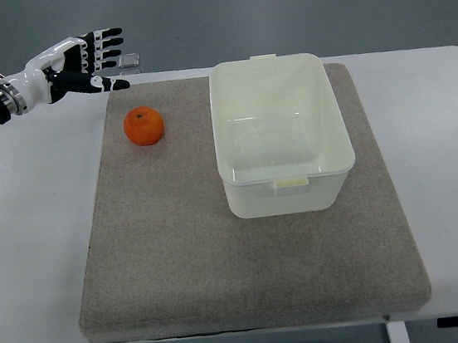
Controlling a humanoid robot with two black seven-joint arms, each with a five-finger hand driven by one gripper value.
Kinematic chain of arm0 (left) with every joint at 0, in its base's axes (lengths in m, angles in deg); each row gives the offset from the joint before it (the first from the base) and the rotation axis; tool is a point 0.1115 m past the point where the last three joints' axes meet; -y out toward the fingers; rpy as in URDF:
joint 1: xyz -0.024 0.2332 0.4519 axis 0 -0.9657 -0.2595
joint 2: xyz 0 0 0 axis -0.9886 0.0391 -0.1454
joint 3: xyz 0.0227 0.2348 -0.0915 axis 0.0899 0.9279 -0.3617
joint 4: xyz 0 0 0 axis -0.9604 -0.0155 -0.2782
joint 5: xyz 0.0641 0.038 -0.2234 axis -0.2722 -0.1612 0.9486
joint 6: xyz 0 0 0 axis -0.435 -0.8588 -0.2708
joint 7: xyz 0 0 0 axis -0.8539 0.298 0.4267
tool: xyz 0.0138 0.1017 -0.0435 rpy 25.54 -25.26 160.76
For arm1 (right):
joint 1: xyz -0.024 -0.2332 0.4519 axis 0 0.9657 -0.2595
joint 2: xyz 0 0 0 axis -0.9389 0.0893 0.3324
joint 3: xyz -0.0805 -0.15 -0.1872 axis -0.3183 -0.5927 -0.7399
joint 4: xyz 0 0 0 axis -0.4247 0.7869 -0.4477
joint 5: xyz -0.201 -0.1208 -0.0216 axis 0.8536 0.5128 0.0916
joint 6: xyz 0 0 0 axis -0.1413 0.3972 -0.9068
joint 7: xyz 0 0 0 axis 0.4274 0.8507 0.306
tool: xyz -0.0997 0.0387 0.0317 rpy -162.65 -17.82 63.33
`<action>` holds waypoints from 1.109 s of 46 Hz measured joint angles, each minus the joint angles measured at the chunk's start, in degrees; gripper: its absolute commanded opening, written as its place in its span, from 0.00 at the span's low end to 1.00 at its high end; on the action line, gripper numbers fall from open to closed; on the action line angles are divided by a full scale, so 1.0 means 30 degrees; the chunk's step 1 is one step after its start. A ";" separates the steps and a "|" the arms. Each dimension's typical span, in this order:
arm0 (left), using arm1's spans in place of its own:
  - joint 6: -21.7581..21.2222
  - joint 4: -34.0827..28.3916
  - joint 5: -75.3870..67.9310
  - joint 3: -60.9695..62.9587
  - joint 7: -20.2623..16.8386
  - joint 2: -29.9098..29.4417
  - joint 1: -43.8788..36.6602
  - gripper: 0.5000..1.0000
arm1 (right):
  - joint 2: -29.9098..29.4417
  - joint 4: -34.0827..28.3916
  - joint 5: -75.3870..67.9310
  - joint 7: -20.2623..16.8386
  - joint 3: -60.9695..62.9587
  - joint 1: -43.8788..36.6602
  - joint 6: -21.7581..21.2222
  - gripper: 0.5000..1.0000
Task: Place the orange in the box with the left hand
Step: 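Move the left hand toward the orange, opening its fingers, then close the left hand's fingers around the orange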
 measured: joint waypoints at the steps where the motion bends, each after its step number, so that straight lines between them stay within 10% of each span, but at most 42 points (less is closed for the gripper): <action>1: -0.0003 0.0009 -0.0317 0.0075 -0.0044 -0.0038 0.0070 0.98 | 0.0000 0.0000 0.0000 0.0000 0.0000 0.0000 0.0000 0.85; 19: -0.0446 0.0037 -0.7450 0.0471 -0.1904 -0.0201 0.0939 0.98 | 0.0000 0.0000 -0.0006 0.0000 -0.0006 0.0000 0.0000 0.85; 27: -0.2851 0.0552 -1.0827 0.2252 -0.2894 -0.0094 0.1054 0.98 | 0.0000 0.0000 -0.0004 0.0001 -0.0001 -0.0001 0.0000 0.85; 51: -0.4331 0.1233 -1.4128 0.6013 -0.2890 0.0070 0.2208 0.98 | 0.0000 0.0000 0.0009 0.0000 0.0000 0.0000 0.0000 0.85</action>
